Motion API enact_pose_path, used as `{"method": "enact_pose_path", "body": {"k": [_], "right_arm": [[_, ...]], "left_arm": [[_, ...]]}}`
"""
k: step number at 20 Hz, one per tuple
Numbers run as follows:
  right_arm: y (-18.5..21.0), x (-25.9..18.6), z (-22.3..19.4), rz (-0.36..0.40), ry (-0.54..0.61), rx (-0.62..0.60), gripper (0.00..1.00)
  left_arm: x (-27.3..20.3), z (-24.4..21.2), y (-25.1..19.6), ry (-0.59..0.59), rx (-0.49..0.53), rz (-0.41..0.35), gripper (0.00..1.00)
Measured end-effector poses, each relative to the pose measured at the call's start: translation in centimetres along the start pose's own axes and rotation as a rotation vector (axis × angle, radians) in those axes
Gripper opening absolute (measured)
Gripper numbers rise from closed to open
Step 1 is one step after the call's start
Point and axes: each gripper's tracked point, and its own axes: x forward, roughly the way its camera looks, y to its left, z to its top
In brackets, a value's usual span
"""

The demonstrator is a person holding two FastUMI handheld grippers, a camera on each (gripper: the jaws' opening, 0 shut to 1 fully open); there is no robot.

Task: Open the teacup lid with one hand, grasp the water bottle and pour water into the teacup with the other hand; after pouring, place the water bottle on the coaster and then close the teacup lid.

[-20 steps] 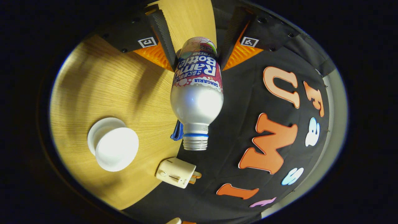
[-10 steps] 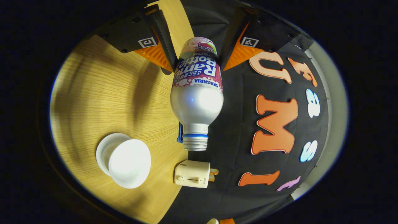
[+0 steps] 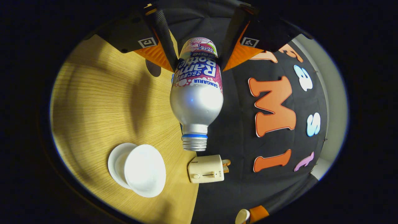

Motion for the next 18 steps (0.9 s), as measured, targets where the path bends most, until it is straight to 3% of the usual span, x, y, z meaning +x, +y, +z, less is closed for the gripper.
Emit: {"method": "enact_pose_path", "body": {"k": [18], "right_arm": [[0.1, -0.4, -0.2, 0.021, 0.002, -0.005, 0.20]], "left_arm": [[-0.1, -0.4, 4.3, -0.009, 0.168, 0.091, 0.82]]}}
